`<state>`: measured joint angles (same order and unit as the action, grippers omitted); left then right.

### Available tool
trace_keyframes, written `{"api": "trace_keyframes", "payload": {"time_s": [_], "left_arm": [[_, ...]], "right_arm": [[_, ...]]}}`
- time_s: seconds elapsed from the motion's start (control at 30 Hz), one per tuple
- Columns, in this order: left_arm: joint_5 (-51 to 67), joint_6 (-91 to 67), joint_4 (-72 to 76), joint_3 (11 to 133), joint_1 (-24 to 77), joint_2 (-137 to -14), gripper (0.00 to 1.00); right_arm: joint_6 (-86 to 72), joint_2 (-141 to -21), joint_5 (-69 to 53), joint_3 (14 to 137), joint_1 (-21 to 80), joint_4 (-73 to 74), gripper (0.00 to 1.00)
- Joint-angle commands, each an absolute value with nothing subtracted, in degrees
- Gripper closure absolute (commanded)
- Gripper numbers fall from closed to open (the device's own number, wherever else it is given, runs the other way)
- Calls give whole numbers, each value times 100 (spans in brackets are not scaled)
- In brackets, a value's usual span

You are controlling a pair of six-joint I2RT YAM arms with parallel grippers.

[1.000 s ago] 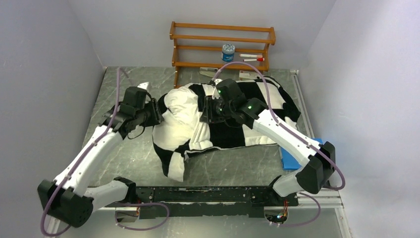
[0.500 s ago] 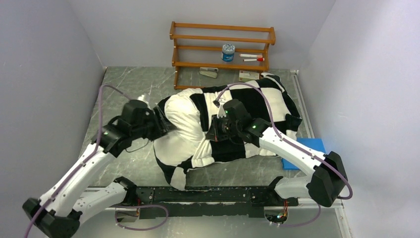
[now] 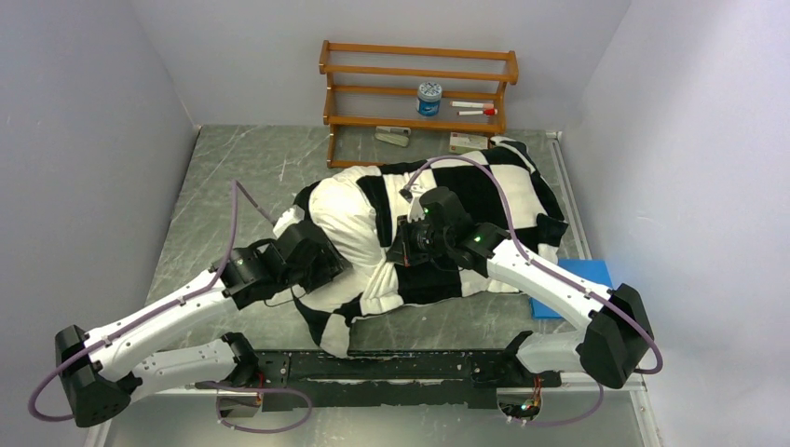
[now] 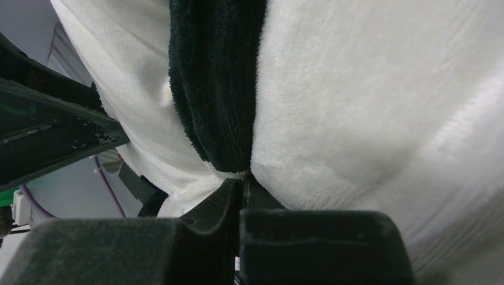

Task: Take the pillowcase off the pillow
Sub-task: Remove the pillow from the pillowcase.

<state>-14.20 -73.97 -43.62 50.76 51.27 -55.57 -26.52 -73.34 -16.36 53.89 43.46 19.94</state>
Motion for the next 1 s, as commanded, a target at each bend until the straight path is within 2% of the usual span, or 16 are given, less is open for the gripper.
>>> {"api": "trace_keyframes", "payload": {"time_s": [0.0,0.13,0.23,0.27,0.37,0.5,0.53,0.67,0.8,0.97], "left_arm": [[-2198,-8169,-3696,4816,5444,-5513,40],[-2228,-8258,-2976,4551,5460,-5345,39],[-2400,-8500,-3582,4769,5469,-5550,40],[-2516,-8498,-3742,4805,5475,-5588,43],[-2946,-8621,-3831,4617,5493,-5531,61],[-2802,-8528,-3847,4431,5505,-5458,93],[-2782,-8540,-4048,4442,5533,-5482,95],[-2918,-8968,-5251,4321,5789,-5377,95],[-2856,-9274,-6111,3810,5877,-4777,95],[-2743,-8785,-5420,3367,5872,-3903,95]], "right_arm": [[-2463,-7424,-1601,5353,4371,2319,100],[-2436,-7409,-1615,5359,4371,2353,100],[-2400,-7411,-1587,5394,4368,2389,100],[-2395,-7409,-1583,5396,4371,2398,100],[-2391,-7416,-1600,5388,4376,2387,100],[-2267,-7427,-1499,5524,4372,2526,100],[-2224,-7412,-1438,5570,4370,2576,100],[-2065,-7321,-1116,5794,4371,2699,100],[-1764,-7295,-1113,6099,4376,2736,100],[-1202,-7204,-1641,6309,4426,2539,94]]}}
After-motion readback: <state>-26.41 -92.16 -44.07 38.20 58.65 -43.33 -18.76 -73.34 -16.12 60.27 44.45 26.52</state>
